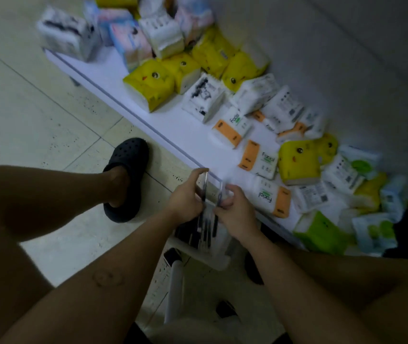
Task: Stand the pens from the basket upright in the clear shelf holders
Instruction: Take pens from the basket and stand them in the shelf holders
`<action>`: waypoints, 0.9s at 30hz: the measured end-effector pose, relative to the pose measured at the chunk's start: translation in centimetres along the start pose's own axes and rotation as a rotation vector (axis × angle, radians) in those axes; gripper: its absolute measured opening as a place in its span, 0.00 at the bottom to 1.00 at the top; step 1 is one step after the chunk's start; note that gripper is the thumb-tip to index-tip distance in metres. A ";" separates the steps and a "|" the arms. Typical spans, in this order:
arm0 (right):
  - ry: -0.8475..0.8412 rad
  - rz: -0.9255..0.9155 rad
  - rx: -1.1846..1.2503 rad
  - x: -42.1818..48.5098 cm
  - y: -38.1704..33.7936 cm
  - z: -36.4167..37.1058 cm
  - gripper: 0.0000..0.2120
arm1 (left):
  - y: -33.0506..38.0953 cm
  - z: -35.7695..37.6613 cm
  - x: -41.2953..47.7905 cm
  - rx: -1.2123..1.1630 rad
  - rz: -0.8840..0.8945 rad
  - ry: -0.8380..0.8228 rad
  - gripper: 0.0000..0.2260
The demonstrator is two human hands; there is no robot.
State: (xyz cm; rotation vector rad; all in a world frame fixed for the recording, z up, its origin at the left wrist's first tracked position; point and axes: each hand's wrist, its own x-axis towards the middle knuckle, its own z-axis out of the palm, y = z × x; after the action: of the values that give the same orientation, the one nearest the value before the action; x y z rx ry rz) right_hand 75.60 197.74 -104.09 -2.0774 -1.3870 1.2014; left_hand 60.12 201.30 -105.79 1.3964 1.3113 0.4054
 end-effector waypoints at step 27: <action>0.616 -0.934 0.194 -19.9 -20.6 -30.1 0.20 | 40.3 -5.6 -15.2 0.026 1.055 0.207 0.16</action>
State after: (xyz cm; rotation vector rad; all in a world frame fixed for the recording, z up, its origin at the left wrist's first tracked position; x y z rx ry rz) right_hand 85.20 193.90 -63.79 -1.2073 -1.5300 0.2554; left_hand 69.37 200.73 -63.31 2.0327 0.6200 1.2535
